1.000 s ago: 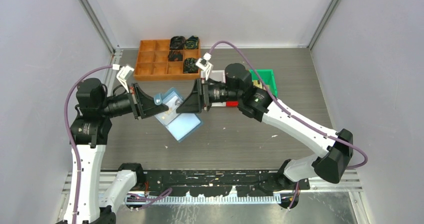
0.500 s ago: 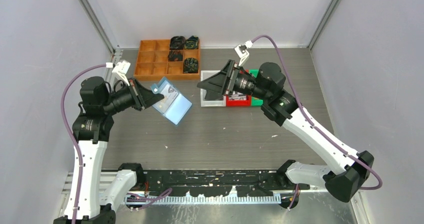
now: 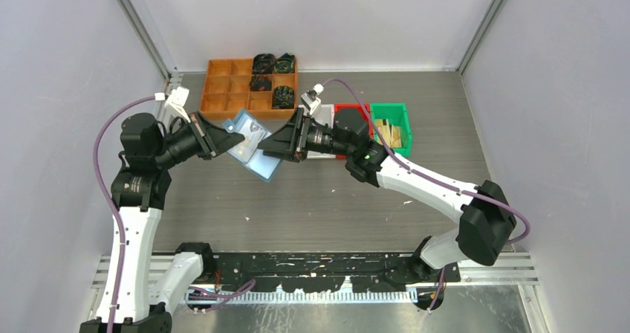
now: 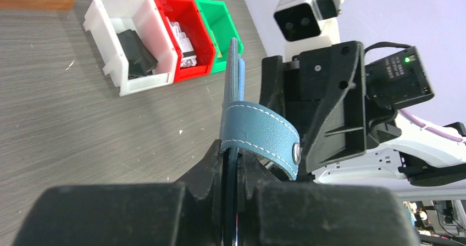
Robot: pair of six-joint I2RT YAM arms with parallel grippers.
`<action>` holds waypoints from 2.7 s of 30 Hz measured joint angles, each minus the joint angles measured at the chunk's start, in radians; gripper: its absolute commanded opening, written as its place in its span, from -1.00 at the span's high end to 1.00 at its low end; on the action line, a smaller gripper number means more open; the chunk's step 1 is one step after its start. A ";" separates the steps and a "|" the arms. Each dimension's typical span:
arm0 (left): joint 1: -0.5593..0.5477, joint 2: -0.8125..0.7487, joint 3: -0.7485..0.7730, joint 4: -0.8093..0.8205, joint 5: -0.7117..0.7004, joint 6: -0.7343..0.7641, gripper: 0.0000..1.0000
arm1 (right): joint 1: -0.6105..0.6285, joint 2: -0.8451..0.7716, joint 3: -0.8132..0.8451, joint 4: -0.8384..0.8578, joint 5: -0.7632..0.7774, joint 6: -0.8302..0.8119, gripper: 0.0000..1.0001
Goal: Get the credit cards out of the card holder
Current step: Remove the credit card from the card holder.
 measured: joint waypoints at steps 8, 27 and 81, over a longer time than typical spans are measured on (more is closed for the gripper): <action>0.000 0.022 -0.001 0.036 0.010 -0.053 1.00 | 0.000 0.023 -0.021 0.070 -0.001 0.051 -0.14; 0.001 0.006 -0.068 0.195 0.073 -0.256 1.00 | 0.000 0.021 -0.071 0.160 0.050 0.092 -0.05; 0.000 -0.026 -0.080 0.281 0.144 -0.410 0.74 | 0.006 -0.024 -0.198 0.440 0.093 0.169 0.98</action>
